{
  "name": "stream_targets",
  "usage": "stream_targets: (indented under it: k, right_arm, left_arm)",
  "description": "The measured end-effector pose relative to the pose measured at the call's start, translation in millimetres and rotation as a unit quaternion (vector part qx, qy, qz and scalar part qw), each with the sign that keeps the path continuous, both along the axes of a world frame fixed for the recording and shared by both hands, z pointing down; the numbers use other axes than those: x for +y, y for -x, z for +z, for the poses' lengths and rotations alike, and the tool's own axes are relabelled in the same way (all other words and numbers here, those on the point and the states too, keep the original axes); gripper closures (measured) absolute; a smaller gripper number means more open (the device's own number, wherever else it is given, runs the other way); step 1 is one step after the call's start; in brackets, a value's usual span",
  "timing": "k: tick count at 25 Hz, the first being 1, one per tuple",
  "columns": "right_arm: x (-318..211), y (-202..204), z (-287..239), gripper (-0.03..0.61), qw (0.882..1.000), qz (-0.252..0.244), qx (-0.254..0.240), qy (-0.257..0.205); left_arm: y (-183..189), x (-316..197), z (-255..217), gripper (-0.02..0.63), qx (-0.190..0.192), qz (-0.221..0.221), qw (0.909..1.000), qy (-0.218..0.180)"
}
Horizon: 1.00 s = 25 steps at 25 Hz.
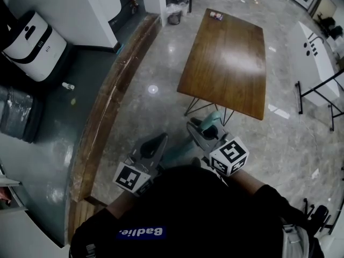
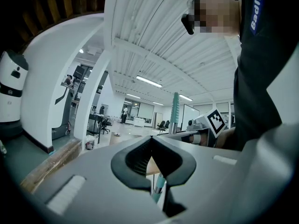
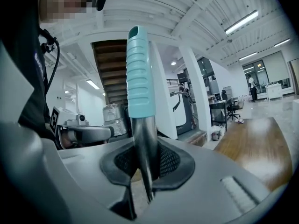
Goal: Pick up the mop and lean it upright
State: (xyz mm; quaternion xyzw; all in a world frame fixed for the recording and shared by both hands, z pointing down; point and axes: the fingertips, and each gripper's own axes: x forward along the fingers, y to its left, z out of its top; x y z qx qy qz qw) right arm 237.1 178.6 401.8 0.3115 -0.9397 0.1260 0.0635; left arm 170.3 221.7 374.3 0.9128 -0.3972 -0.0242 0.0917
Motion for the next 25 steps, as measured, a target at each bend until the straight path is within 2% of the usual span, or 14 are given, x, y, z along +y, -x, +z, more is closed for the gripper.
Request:
stream_targets:
  k: [4, 17, 22, 25]
  right_arm:
    - [13, 14, -3, 0.512, 1.000, -0.018, 0.002, -0.012]
    - [31, 43, 4, 0.512, 0.998, -0.066, 0.018, -0.012]
    - [30, 47, 2, 0.512, 0.997, -0.075, 0.018, -0.010]
    - [31, 51, 3, 0.512, 0.997, -0.081, 0.018, -0.007]
  left_arm:
    - [-2, 2, 0, 0.594, -0.002, 0.002, 1.0000, -0.002]
    - [8, 4, -1, 0.595, -0.002, -0.004, 1.0000, -0.005]
    - [10, 4, 2, 0.595, -0.026, -0.007, 0.9996, -0.003]
    - [14, 5, 1, 0.595, -0.021, -0.015, 0.9997, -0.001]
